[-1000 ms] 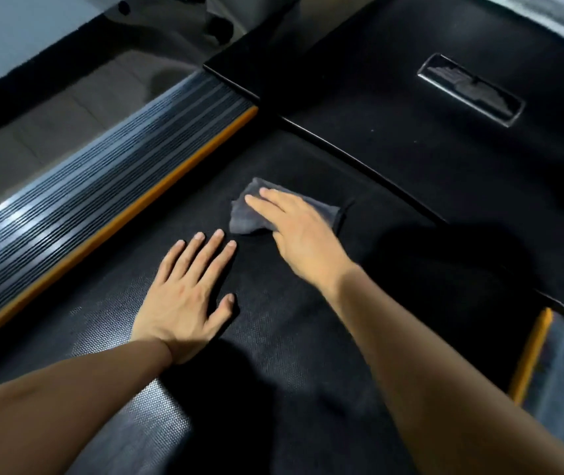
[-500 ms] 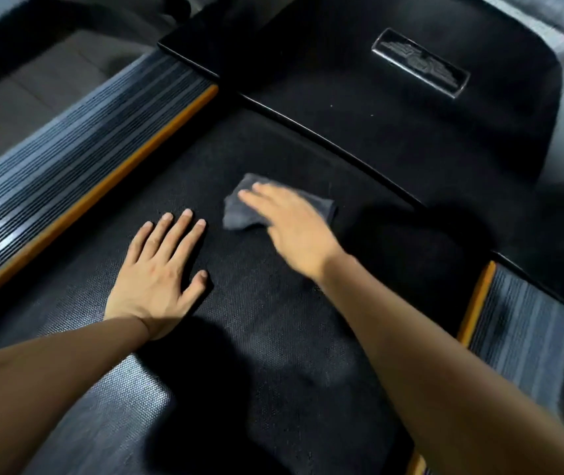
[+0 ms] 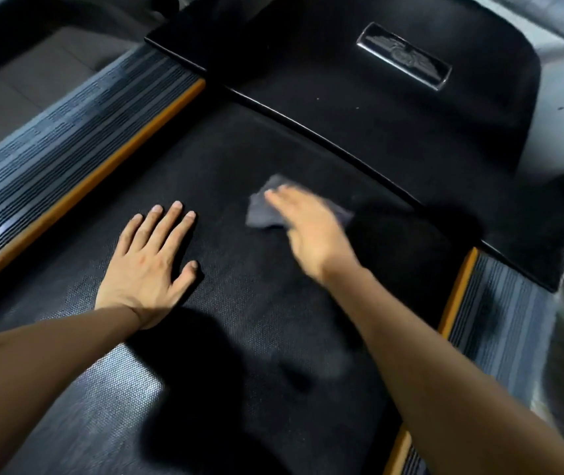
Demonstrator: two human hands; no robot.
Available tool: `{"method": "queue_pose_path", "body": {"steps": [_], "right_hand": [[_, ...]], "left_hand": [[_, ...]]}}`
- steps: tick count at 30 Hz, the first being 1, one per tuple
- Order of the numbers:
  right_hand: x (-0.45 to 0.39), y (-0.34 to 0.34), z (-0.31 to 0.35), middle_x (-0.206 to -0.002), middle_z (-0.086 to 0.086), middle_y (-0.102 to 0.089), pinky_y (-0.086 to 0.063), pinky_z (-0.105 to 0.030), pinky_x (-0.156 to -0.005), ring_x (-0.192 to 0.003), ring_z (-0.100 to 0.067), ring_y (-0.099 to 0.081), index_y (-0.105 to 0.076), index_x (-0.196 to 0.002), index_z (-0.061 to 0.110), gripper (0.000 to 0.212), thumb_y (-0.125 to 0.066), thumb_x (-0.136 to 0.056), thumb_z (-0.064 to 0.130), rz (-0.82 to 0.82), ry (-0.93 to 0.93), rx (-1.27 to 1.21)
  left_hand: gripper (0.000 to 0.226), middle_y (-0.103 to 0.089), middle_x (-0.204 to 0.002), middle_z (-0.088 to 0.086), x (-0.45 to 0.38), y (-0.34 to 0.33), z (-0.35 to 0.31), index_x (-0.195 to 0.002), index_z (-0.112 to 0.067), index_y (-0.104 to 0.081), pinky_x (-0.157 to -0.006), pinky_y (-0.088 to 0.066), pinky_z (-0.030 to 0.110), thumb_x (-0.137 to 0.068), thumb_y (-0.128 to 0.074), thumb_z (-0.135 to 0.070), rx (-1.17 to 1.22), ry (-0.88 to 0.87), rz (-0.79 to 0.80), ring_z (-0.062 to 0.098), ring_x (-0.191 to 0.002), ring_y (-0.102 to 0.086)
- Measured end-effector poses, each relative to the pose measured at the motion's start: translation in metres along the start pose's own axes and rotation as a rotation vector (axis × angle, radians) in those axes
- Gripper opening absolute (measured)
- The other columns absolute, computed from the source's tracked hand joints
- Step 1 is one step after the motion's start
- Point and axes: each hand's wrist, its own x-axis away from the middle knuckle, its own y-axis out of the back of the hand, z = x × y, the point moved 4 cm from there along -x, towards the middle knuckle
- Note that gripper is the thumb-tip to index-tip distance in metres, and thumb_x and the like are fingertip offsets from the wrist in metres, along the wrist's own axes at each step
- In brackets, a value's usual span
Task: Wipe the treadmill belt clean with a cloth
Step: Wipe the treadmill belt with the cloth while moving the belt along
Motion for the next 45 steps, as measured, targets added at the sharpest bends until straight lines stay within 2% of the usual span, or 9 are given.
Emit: {"method": "queue_pose_path", "body": {"steps": [5, 10, 13, 19, 30, 34, 37, 42, 45], "right_hand": [[0.008, 0.037, -0.071, -0.138, -0.024, -0.054, -0.035, -0.042, -0.113, -0.128, -0.038, -0.051, -0.052, -0.137, 0.001, 0.063, -0.044, -0.075, -0.003, -0.255, -0.453, 0.081], [0.043, -0.01, 0.041, -0.145, -0.014, -0.051, -0.035, -0.046, -0.113, -0.133, -0.033, -0.047, -0.048, -0.142, 0.01, 0.061, -0.054, -0.083, 0.0, -0.036, -0.077, -0.002], [0.06, 0.011, 0.022, -0.15, -0.012, -0.045, -0.029, -0.041, -0.118, -0.139, -0.03, -0.041, -0.045, -0.145, 0.012, 0.065, -0.052, -0.082, -0.002, 0.038, 0.01, -0.008], [0.087, 0.068, -0.082, -0.152, -0.018, -0.039, -0.027, -0.044, -0.118, -0.141, -0.034, -0.035, -0.04, -0.147, 0.013, 0.059, -0.04, -0.09, 0.0, -0.206, -0.537, 0.075], [0.083, 0.067, -0.071, -0.149, -0.018, -0.043, -0.03, -0.046, -0.116, -0.139, -0.034, -0.039, -0.044, -0.145, 0.011, 0.06, -0.041, -0.086, 0.001, -0.227, -0.5, 0.065], [0.108, 0.024, 0.015, -0.14, -0.02, -0.053, -0.036, -0.047, -0.111, -0.13, -0.036, -0.049, -0.053, -0.138, 0.006, 0.055, -0.052, -0.083, -0.001, -0.105, -0.105, -0.004], [0.111, 0.037, -0.013, -0.143, -0.015, -0.052, -0.033, -0.042, -0.115, -0.132, -0.03, -0.047, -0.052, -0.14, 0.013, 0.055, -0.049, -0.086, 0.003, 0.033, 0.041, 0.039], [0.118, 0.088, -0.105, -0.141, -0.01, -0.049, -0.037, -0.047, -0.111, -0.129, -0.033, -0.045, -0.045, -0.142, 0.017, 0.061, -0.046, -0.084, -0.002, -0.26, -0.653, 0.142], [0.123, 0.061, -0.053, -0.142, -0.02, -0.047, -0.036, -0.051, -0.11, -0.129, -0.04, -0.045, -0.045, -0.143, 0.013, 0.063, -0.043, -0.081, -0.002, -0.304, -0.652, 0.071]], "left_hand": [[0.076, -0.018, -0.171, 0.002, 0.0, 0.0, -0.001, -0.163, -0.024, -0.02, -0.128, -0.009, 0.048, -0.095, -0.029, -0.056, 0.014, 0.008, 0.0, 0.027, -0.159, -0.012], [0.076, -0.021, -0.17, 0.003, 0.001, 0.003, -0.002, -0.163, -0.024, -0.022, -0.129, -0.007, 0.045, -0.094, -0.03, -0.056, 0.015, 0.022, -0.006, 0.028, -0.158, -0.014], [0.078, -0.023, -0.169, 0.004, 0.0, 0.004, -0.004, -0.162, -0.024, -0.025, -0.128, -0.008, 0.045, -0.091, -0.033, -0.056, 0.054, 0.012, -0.026, 0.03, -0.156, -0.019], [0.076, -0.026, -0.168, 0.008, 0.002, 0.005, -0.007, -0.161, -0.021, -0.028, -0.128, -0.01, 0.047, -0.092, -0.033, -0.054, 0.037, 0.015, -0.066, 0.034, -0.155, -0.022], [0.079, -0.024, -0.169, 0.007, 0.092, -0.006, -0.097, -0.161, -0.027, -0.029, -0.127, -0.012, 0.055, -0.089, -0.04, -0.058, 0.081, 0.058, -0.06, 0.032, -0.155, -0.023], [0.079, -0.021, -0.17, 0.004, 0.093, -0.009, -0.094, -0.162, -0.03, -0.026, -0.127, -0.01, 0.055, -0.09, -0.037, -0.06, 0.064, 0.076, -0.007, 0.03, -0.157, -0.019], [0.079, -0.021, -0.17, 0.003, 0.093, -0.009, -0.093, -0.161, -0.03, -0.027, -0.126, -0.011, 0.055, -0.09, -0.036, -0.061, 0.067, 0.072, -0.013, 0.029, -0.157, -0.019], [0.078, -0.021, -0.17, 0.004, 0.092, -0.009, -0.094, -0.162, -0.03, -0.025, -0.127, -0.01, 0.054, -0.09, -0.036, -0.06, 0.065, 0.084, -0.023, 0.028, -0.157, -0.018], [0.078, -0.021, -0.17, 0.003, 0.093, -0.008, -0.094, -0.162, -0.031, -0.025, -0.127, -0.009, 0.054, -0.09, -0.037, -0.06, 0.076, 0.087, -0.029, 0.028, -0.157, -0.017]]}}
